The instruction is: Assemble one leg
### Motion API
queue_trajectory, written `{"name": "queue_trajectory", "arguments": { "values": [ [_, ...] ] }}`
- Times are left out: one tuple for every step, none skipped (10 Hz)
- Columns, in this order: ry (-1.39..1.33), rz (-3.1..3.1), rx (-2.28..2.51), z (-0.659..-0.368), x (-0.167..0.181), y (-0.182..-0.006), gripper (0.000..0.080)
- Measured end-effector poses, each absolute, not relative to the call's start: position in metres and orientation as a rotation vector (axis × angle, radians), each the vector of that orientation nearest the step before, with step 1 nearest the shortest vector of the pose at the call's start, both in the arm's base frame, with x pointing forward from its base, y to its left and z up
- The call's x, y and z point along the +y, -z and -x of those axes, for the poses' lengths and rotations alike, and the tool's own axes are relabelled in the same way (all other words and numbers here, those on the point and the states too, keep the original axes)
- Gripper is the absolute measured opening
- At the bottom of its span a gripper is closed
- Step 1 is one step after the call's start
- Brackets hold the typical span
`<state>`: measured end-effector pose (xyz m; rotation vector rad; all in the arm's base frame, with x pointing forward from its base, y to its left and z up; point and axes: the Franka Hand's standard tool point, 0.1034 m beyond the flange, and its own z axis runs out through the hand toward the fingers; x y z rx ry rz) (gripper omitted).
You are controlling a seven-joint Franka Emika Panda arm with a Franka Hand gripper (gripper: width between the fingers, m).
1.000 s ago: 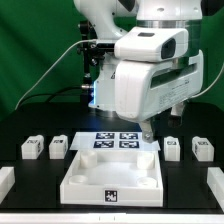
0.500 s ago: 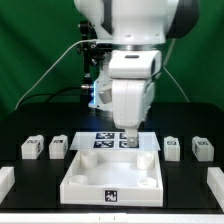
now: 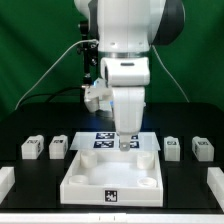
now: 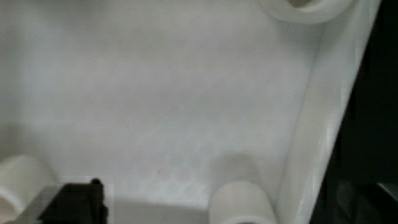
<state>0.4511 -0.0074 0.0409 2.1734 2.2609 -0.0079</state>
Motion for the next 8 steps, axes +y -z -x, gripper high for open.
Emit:
{"name": "queue_trajectory", "arguments": {
  "values": [
    [0.032, -2.198, 2.262, -0.435, -0.015, -0.023, 0.0649],
    [0.026, -2.211, 2.250, -0.432, -0.016, -0.014, 0.0649],
    [0.026, -2.216, 2.248, -0.432, -0.016, -0.011, 0.0649],
    [0.024, -2.215, 2.246, -0.432, -0.016, -0.012, 0.0640],
    [0.025, -2.216, 2.247, -0.432, -0.016, -0.012, 0.0448],
    [0.025, -2.216, 2.247, -0.432, -0.016, -0.012, 0.0448],
    [0.025, -2.216, 2.247, -0.432, -0.016, -0.011, 0.0448],
    [0.025, -2.217, 2.247, -0.432, -0.016, -0.011, 0.0255]
  ]
}}
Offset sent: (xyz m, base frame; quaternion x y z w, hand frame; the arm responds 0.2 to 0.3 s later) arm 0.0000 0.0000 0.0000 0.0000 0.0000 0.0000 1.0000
